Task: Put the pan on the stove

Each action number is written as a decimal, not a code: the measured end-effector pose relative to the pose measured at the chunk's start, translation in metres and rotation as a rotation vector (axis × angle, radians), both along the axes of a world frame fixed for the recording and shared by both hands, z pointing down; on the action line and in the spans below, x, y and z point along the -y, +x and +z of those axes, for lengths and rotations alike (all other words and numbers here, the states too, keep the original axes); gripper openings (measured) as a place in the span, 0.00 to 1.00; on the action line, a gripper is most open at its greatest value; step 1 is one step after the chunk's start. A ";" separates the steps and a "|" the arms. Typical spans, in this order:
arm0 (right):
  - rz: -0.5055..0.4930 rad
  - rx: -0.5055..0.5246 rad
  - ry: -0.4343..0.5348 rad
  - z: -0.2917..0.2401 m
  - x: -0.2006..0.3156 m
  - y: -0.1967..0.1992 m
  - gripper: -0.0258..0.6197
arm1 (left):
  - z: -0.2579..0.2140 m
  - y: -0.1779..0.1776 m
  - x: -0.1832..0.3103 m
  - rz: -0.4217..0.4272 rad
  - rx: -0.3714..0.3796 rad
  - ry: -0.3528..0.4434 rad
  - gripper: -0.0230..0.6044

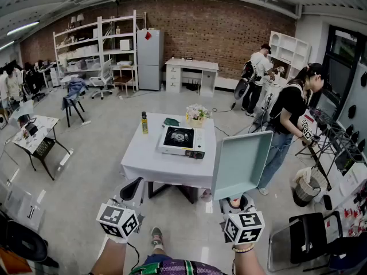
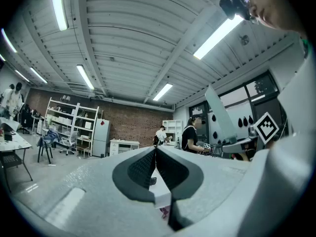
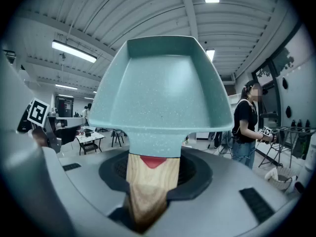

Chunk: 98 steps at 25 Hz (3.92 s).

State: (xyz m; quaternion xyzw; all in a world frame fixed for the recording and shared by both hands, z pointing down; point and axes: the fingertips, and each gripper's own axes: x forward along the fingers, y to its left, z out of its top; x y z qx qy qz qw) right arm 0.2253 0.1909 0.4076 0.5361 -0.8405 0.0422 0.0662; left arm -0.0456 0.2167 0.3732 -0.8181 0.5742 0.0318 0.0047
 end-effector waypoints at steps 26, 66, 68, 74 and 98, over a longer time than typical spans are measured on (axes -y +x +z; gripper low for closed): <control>-0.019 -0.011 0.001 0.002 0.000 -0.017 0.28 | 0.005 -0.011 -0.004 -0.006 -0.003 -0.007 0.07; 0.005 -0.029 -0.022 0.011 0.178 -0.060 0.28 | 0.028 -0.068 0.166 -0.031 -0.009 -0.064 0.07; 0.007 -0.027 -0.028 0.011 0.194 -0.069 0.28 | 0.028 -0.078 0.183 -0.034 0.003 -0.065 0.07; 0.021 -0.037 -0.022 0.002 0.241 -0.094 0.28 | 0.021 -0.102 0.233 -0.019 0.009 -0.064 0.07; 0.093 -0.020 -0.024 -0.011 0.385 -0.192 0.28 | 0.016 -0.194 0.399 0.089 -0.005 -0.054 0.07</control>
